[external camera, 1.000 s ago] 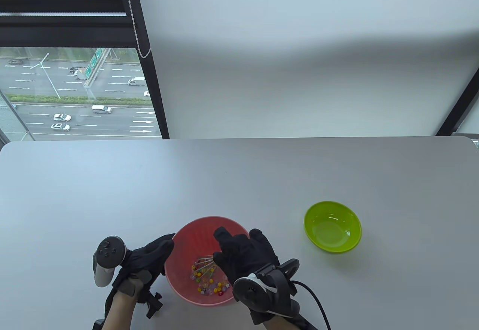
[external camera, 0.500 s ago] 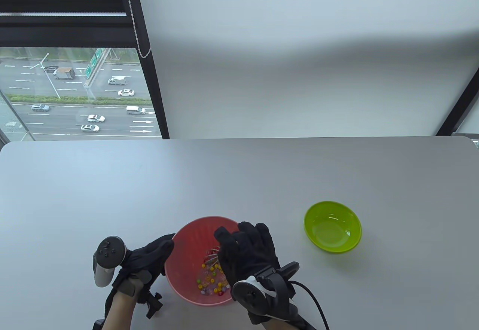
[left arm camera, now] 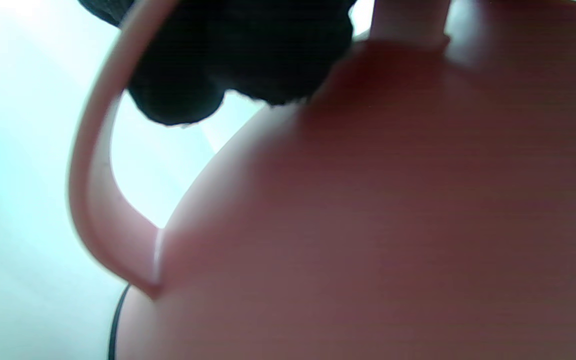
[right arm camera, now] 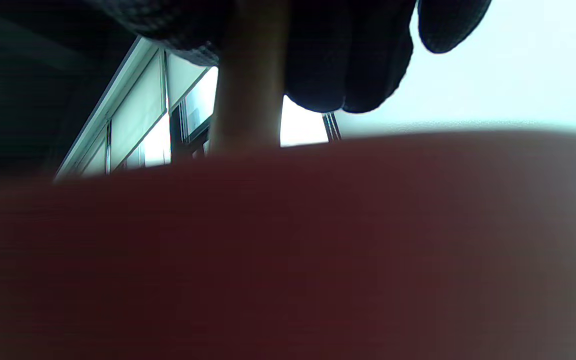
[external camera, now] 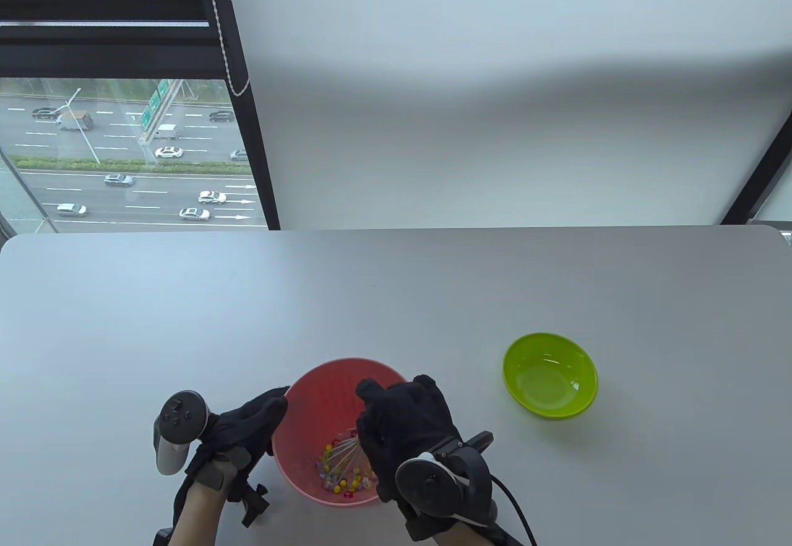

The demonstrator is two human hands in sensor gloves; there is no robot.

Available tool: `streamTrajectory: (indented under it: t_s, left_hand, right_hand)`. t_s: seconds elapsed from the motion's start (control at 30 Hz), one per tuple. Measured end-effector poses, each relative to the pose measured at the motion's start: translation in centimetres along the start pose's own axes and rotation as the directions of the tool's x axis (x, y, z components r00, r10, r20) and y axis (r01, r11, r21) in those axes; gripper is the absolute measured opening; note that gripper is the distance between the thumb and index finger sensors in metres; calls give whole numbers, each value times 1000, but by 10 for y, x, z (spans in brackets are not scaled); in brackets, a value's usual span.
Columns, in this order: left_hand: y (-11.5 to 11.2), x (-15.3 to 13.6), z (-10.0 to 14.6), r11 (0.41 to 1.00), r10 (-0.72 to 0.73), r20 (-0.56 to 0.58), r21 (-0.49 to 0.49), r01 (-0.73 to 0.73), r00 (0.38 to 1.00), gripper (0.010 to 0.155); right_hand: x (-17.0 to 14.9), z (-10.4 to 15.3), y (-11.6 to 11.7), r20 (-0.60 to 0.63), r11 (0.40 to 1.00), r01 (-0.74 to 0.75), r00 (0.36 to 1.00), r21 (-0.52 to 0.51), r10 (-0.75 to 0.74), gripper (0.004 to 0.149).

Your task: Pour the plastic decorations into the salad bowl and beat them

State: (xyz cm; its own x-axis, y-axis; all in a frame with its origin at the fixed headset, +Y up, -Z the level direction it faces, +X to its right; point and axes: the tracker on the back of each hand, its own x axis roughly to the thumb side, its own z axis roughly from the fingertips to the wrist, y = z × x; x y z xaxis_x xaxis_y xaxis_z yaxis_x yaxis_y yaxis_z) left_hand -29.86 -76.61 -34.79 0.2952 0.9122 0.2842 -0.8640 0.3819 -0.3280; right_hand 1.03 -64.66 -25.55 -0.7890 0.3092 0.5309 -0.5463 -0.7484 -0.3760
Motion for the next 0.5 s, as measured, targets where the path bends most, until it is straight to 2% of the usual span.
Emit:
streamTrajectory:
  t_s: [0.07, 0.37, 0.5]
  left_hand:
    - [0, 0, 0, 1000, -2, 1, 2, 2, 1000, 78]
    - [0, 0, 0, 1000, -2, 1, 1, 2, 1000, 78]
    - [0, 0, 0, 1000, -1, 1, 0, 1, 1000, 78]
  right_hand:
    - [2, 0, 2, 21, 999, -39, 999, 19, 39, 54]
    - [7, 1, 2, 58, 987, -159, 986, -18, 159, 51]
    - [8, 1, 2, 58, 987, -159, 985, -17, 160, 50]
